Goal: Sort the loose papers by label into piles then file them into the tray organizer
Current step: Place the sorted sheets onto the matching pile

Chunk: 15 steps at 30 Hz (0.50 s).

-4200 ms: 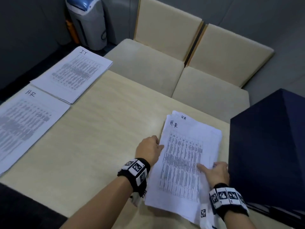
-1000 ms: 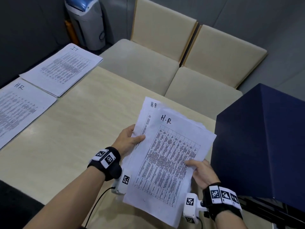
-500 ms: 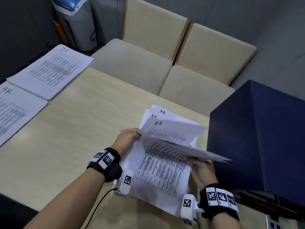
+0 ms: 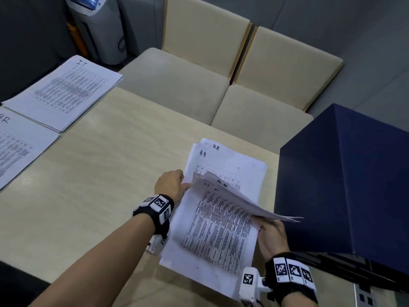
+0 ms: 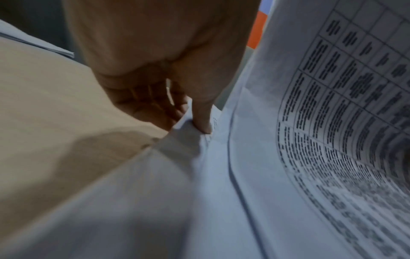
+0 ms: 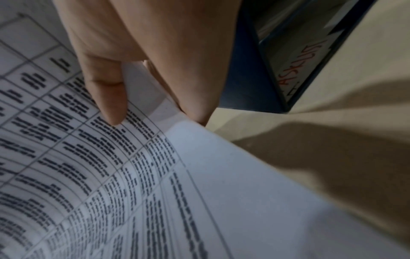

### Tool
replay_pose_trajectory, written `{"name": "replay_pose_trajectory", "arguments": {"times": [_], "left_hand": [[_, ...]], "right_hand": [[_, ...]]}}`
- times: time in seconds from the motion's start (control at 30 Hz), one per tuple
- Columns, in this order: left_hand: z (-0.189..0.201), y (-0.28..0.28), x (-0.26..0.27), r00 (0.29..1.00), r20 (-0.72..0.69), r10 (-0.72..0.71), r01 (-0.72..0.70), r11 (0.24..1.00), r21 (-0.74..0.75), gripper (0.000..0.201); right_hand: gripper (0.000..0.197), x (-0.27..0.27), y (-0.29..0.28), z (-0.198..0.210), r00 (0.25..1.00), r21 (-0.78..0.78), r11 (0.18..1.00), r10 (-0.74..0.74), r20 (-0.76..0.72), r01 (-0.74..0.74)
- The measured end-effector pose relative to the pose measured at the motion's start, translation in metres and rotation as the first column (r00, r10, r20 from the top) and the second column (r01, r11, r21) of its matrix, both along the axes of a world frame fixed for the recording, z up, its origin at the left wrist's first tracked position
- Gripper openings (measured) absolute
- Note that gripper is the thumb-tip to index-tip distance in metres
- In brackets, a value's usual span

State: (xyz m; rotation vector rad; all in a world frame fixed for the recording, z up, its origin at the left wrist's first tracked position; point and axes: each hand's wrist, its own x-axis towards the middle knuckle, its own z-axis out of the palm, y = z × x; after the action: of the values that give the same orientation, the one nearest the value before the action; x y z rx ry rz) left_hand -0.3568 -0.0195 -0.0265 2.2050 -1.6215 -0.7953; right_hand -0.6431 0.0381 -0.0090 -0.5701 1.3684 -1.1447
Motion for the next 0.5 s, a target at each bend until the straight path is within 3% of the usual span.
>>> {"name": "replay_pose_trajectory", "arguments": {"times": [0.07,0.17,0.23,0.3,0.37,0.43,0.5], "left_hand": [[-0.001,-0.001,0.007,0.996,0.072,-0.058,0.059,0.998,-0.014,0.027],[0.015,-0.001,0.016,0.94,0.298,-0.167,0.164,0.986,0.034,0.042],[0.026,-0.001,0.024,0.929,0.319,-0.188,0.208,0.978,-0.032,0.046],[0.035,0.003,0.032,0.96,0.126,-0.252,0.269,0.953,-0.143,0.038],[0.044,0.008,0.034,0.924,-0.207,-0.322,0.286,0.94,-0.186,0.027],[0.052,0.011,0.03,0.791,-0.549,-0.271,0.255,0.961,-0.107,0.035],[0.059,0.013,0.023,0.669,-0.715,-0.204,0.284,0.959,-0.008,0.048]], "right_hand": [[0.025,0.0,0.001,0.001,0.999,0.037,0.999,-0.017,-0.027,0.018],[0.029,0.002,-0.003,0.005,0.998,0.074,0.995,-0.06,-0.027,0.062],[0.035,0.004,-0.008,0.01,0.998,0.061,0.997,-0.046,0.03,0.044],[0.036,0.005,-0.012,0.011,0.994,0.046,0.998,-0.034,0.105,0.03],[0.031,0.005,-0.017,0.006,0.99,0.039,0.998,-0.048,0.132,0.043],[0.018,0.005,-0.021,-0.001,0.993,0.027,0.999,-0.047,0.111,0.044],[0.019,0.008,-0.019,0.001,0.998,0.039,0.999,-0.035,0.053,0.033]]}}
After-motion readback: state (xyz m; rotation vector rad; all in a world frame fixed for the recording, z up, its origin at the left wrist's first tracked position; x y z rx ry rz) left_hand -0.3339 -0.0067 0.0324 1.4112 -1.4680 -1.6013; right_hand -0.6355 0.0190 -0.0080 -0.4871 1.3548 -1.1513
